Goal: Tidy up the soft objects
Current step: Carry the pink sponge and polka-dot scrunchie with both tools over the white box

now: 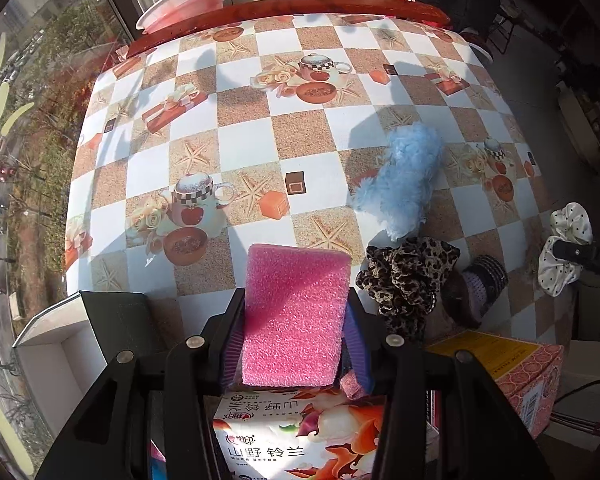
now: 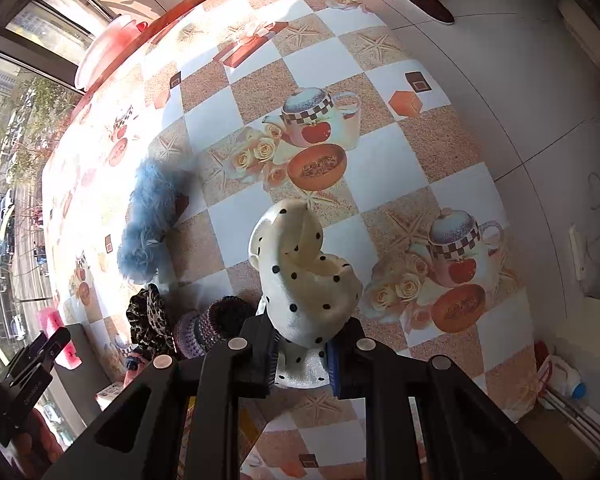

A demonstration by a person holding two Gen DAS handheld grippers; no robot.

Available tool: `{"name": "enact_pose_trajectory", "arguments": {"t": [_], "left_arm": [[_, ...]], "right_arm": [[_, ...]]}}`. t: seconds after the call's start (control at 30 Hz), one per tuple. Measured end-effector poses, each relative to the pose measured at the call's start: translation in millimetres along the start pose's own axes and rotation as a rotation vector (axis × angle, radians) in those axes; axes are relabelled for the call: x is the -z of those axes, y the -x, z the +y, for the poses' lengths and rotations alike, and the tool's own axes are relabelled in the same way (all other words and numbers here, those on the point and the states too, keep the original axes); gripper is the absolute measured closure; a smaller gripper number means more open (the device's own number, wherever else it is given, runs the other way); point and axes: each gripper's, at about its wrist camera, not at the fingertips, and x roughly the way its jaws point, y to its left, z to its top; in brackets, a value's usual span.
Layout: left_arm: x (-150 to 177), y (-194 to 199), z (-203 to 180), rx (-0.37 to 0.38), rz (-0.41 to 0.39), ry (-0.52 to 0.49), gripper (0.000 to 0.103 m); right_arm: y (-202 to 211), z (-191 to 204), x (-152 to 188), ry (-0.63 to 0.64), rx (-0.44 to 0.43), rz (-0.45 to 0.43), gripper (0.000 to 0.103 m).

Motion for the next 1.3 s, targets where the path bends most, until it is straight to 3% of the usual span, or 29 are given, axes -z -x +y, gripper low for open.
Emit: {"name": "enact_pose_trajectory", "arguments": {"t": [0.43,0.63,0.83,1.03,1.3], "left_arm": [[84,52,-23,0.033,-0.005,-0.248,0.054],[99,62,-23,0.072,-0.041,-0.247,0.054],[98,83,1,0.057,-0.131,-0.181,0.054],[107,93,43,0.027,-0.169,-0.056,0.054],[131,103,95,-0.028,-0.196,0.111,0.054]], "right_arm": [[39,28,84,-0.021,-0.031,-0.017,0.082],[62,50,116,-0.007,-0.043,-0.049,0.082],[81,89,122,0.082,-0.028,-0.103,0.082],[96,154,123,0.273,-0.013,-0.153,0.082],[80,246,144,0.521,-0.060,-0.099,0.082]]}}
